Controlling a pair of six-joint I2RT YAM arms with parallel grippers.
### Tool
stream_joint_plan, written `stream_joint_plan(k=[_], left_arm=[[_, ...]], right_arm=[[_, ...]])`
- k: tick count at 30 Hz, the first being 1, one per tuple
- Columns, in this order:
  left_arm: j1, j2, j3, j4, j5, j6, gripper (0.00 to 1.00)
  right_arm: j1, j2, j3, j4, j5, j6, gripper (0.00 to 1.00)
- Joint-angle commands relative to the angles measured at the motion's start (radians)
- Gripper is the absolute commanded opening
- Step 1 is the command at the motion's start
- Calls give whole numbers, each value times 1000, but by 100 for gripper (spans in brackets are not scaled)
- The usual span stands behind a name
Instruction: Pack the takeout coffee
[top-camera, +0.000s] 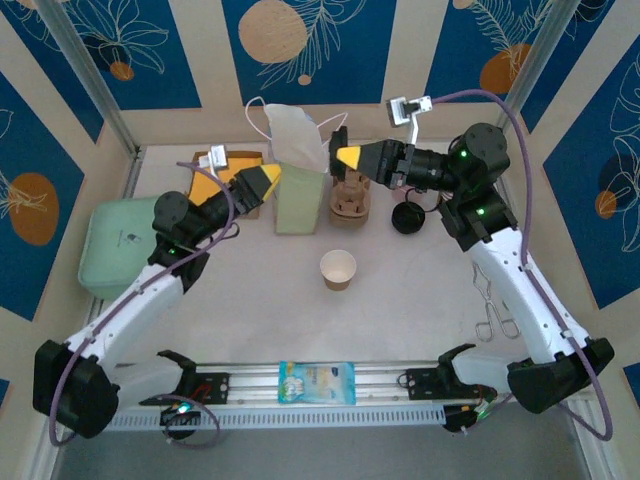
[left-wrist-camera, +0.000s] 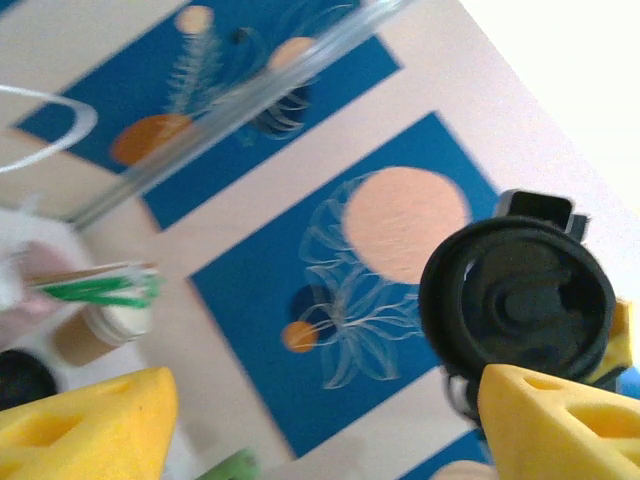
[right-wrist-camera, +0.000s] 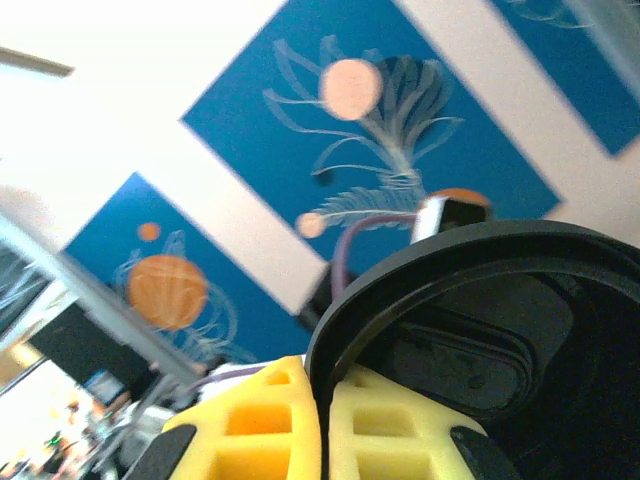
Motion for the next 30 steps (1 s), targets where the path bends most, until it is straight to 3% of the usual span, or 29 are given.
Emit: stream_joint_plan(k=[1, 11, 18, 30], left_arm=[[-51, 60, 73, 277, 10, -167, 76], [-144, 229, 197, 563, -48, -349, 62], [-154, 212, 202, 583, -63, -359, 58], [-172, 237, 255, 610, -60, -389, 51]], right_arm=[[70, 21, 60, 229, -48, 128, 6], [139, 95, 162, 415, -39, 253, 6], [113, 96, 147, 452, -27, 278, 5], [43, 200, 115, 796, 16, 563, 5]])
